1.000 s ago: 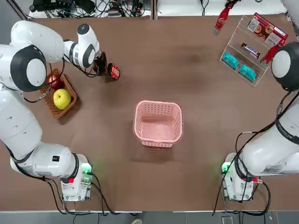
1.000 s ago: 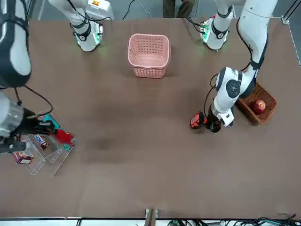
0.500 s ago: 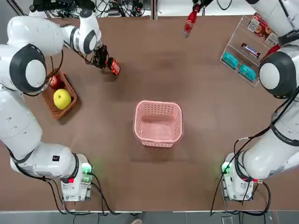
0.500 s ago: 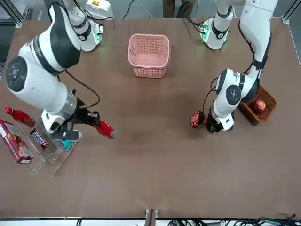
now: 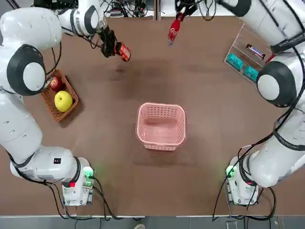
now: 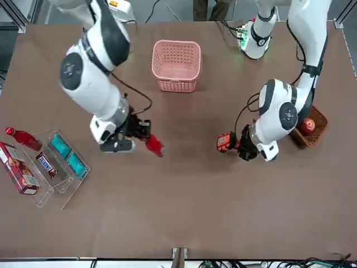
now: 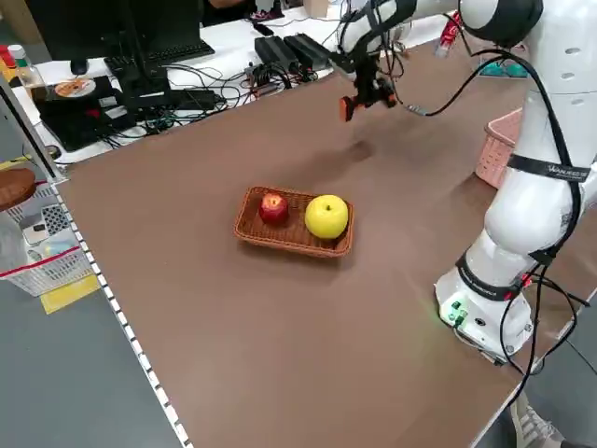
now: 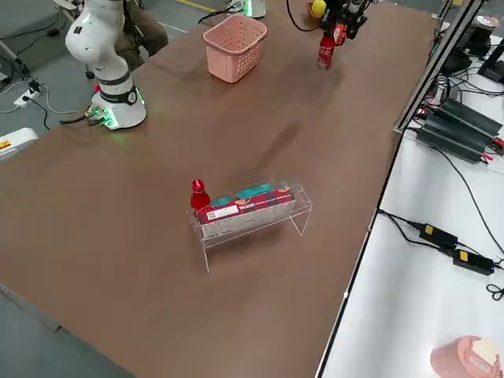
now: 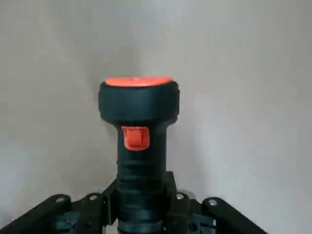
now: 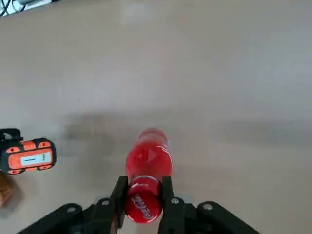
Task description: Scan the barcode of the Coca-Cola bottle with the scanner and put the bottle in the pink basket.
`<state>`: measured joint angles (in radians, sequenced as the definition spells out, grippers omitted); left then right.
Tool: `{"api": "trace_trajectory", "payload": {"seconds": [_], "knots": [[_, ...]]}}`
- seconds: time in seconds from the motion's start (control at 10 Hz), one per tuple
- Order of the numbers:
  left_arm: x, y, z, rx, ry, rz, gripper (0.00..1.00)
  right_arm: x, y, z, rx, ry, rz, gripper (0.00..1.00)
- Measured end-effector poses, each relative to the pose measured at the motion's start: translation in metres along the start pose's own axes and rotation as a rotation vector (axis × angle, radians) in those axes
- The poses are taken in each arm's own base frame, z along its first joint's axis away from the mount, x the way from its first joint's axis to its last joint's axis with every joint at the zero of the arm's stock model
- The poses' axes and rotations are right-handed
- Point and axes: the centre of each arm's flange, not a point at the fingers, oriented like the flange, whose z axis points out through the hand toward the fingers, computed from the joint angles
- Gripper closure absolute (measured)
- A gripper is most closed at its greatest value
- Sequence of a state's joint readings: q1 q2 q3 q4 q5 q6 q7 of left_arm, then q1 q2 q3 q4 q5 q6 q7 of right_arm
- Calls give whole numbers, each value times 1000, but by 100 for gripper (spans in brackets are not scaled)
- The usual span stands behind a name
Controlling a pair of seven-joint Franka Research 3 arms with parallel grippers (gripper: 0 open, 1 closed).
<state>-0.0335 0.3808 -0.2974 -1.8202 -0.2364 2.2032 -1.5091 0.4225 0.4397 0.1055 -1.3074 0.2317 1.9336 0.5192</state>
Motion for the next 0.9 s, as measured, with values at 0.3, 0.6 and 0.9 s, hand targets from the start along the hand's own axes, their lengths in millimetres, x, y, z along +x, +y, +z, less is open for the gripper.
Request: {"api": "trace_trajectory", "payload": {"seconds": [0.3, 0.6, 0.9], "knots": [[-27, 16, -34, -35, -109, 24, 65, -4, 2, 68, 93, 42, 53, 68], [-39, 18, -25, -59, -211, 116, 65, -21, 1, 104, 150, 41, 82, 68], [-32, 19, -7, -77, -235, 177, 65, -50, 2, 106, 201, -24, 97, 68]]}}
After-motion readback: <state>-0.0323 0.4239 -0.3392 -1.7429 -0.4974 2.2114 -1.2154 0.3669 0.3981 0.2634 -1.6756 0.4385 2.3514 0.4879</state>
